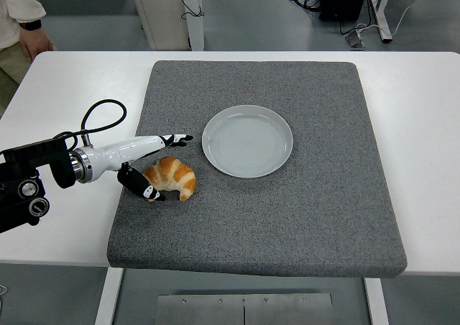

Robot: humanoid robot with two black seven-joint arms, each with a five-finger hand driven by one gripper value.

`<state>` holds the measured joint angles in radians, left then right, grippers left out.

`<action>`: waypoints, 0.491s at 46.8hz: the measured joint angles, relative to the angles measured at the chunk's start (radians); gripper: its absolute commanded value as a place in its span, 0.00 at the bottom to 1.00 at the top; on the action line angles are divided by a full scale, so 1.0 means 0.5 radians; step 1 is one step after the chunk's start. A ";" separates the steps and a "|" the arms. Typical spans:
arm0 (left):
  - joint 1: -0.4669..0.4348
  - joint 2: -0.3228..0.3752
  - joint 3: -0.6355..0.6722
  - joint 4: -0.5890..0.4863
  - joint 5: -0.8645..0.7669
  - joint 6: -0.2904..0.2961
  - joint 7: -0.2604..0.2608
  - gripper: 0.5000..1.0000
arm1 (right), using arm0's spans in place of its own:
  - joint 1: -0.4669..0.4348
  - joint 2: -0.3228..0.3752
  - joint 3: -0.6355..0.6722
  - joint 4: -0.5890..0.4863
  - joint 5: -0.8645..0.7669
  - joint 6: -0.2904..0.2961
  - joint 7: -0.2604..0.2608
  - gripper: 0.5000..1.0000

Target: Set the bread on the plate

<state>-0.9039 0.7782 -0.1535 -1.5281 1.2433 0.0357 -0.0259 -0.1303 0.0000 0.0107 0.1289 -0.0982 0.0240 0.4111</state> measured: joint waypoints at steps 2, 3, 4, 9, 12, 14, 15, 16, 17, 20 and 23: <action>0.007 -0.003 -0.007 0.005 0.005 0.001 -0.009 0.94 | 0.000 0.000 0.000 0.000 0.000 0.000 0.000 1.00; 0.009 -0.006 -0.011 0.010 0.006 0.001 -0.011 0.94 | 0.000 0.000 0.000 0.000 0.000 0.000 0.000 1.00; 0.012 -0.011 -0.015 0.020 0.007 0.003 -0.012 0.94 | 0.000 0.000 0.000 0.000 0.000 0.000 0.000 1.00; 0.013 -0.025 -0.021 0.041 0.011 0.028 -0.013 0.94 | -0.001 0.000 0.000 0.000 0.000 -0.001 0.000 1.00; 0.010 -0.032 -0.021 0.045 0.016 0.050 -0.013 0.94 | -0.001 0.000 0.000 0.000 0.000 -0.002 0.000 1.00; 0.008 -0.036 -0.021 0.050 0.019 0.055 -0.013 0.94 | -0.001 0.000 0.000 0.000 0.000 -0.002 0.000 1.00; 0.008 -0.041 -0.021 0.054 0.020 0.057 -0.013 0.94 | -0.001 0.000 0.000 0.000 0.000 -0.002 0.000 1.00; 0.008 -0.046 -0.021 0.056 0.020 0.059 -0.013 0.94 | 0.000 0.000 0.000 0.000 0.000 -0.002 0.000 1.00; 0.008 -0.049 -0.021 0.059 0.022 0.063 -0.013 0.94 | 0.000 0.000 0.000 0.000 0.000 -0.002 0.000 1.00; 0.007 -0.058 -0.021 0.064 0.027 0.078 -0.013 0.94 | -0.001 0.000 0.000 0.000 0.000 -0.001 0.000 1.00; 0.007 -0.062 -0.021 0.075 0.031 0.084 -0.013 0.94 | -0.001 0.000 0.000 0.000 0.000 -0.001 0.000 1.00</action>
<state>-0.9004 0.7472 -0.1641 -1.4906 1.2590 0.0779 -0.0323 -0.1306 0.0000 0.0107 0.1289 -0.0982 0.0236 0.4111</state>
